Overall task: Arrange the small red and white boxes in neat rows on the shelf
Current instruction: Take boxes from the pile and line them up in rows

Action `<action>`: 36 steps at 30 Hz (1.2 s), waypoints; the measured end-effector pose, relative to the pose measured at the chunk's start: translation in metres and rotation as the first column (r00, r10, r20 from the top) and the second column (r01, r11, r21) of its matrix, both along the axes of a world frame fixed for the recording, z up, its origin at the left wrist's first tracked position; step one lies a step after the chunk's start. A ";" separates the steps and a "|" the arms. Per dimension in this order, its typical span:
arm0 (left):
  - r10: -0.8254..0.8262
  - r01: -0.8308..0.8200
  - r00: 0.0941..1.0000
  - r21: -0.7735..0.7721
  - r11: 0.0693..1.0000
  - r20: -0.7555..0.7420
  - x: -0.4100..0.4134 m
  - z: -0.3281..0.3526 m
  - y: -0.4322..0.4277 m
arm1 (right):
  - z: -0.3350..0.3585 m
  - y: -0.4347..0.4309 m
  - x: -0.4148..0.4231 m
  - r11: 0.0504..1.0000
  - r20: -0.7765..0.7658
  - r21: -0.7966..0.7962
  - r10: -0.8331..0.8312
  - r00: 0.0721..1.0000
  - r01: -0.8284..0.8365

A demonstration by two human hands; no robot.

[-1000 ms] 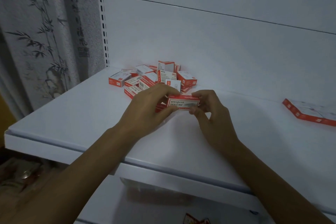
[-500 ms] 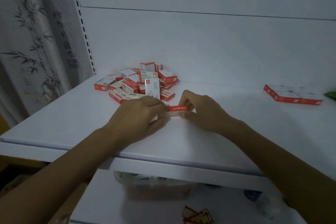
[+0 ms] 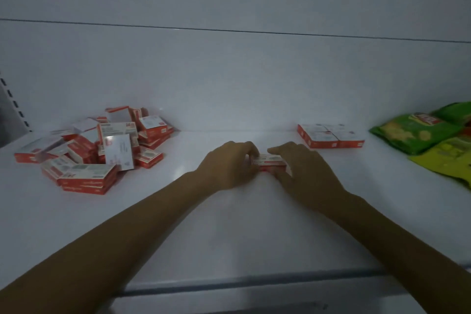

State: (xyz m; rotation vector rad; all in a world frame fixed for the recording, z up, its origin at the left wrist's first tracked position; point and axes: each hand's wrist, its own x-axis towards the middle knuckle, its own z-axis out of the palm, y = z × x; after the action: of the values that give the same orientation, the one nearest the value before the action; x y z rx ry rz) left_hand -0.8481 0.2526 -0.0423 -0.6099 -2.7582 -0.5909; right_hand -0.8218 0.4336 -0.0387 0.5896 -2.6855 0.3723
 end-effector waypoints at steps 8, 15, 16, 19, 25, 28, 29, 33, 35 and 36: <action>0.022 -0.024 0.999 0.043 0.999 0.026 -0.037 -0.016 0.020 | 0.004 0.005 -0.045 0.977 0.085 0.213 0.013 0.996 -0.031; 0.081 -0.082 0.994 -0.012 0.997 -0.071 -0.039 -0.016 0.002 | -0.004 0.002 -0.095 0.997 0.213 0.074 -0.013 0.977 -0.003; 0.087 -0.089 0.994 -0.022 0.996 -0.065 -0.039 -0.017 0.000 | -0.007 0.001 -0.098 0.998 0.205 0.065 -0.014 0.979 0.001; 0.091 -0.094 0.994 -0.053 0.994 -0.063 -0.041 -0.020 0.000 | -0.017 0.001 -0.105 1.000 0.157 0.026 -0.013 0.987 0.008; 0.058 -0.066 0.995 -0.082 0.994 -0.087 -0.043 -0.024 0.000 | -0.026 0.002 -0.111 1.000 0.107 0.018 -0.012 0.994 0.010; 0.058 -0.068 0.993 -0.097 0.993 -0.104 -0.042 -0.023 -0.001 | -0.026 0.000 -0.108 0.999 0.098 0.031 -0.015 0.995 0.012; 0.059 -0.071 0.992 -0.103 0.992 -0.111 -0.042 -0.022 -0.001 | -0.025 0.000 -0.107 0.999 0.096 0.031 -0.016 0.995 0.013; 0.079 -0.093 0.991 -0.126 0.988 -0.109 -0.039 -0.016 0.000 | -0.015 -0.002 -0.097 1.000 -0.002 0.027 0.004 1.000 -0.004; 0.093 -0.108 0.989 -0.131 0.985 -0.116 -0.037 -0.010 -0.002 | -0.007 -0.007 -0.091 0.999 -0.025 0.020 0.041 0.999 -0.041; 0.095 -0.112 0.987 -0.128 0.985 -0.128 -0.036 -0.005 -0.003 | -0.002 -0.010 -0.088 0.998 -0.026 0.007 0.056 0.998 -0.056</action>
State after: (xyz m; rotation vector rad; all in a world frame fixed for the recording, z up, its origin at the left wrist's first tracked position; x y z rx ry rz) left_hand -0.8838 0.2492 -0.0477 -0.5089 -2.7107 -0.3349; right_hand -0.9094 0.4238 -0.0409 0.6678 -2.6509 0.3691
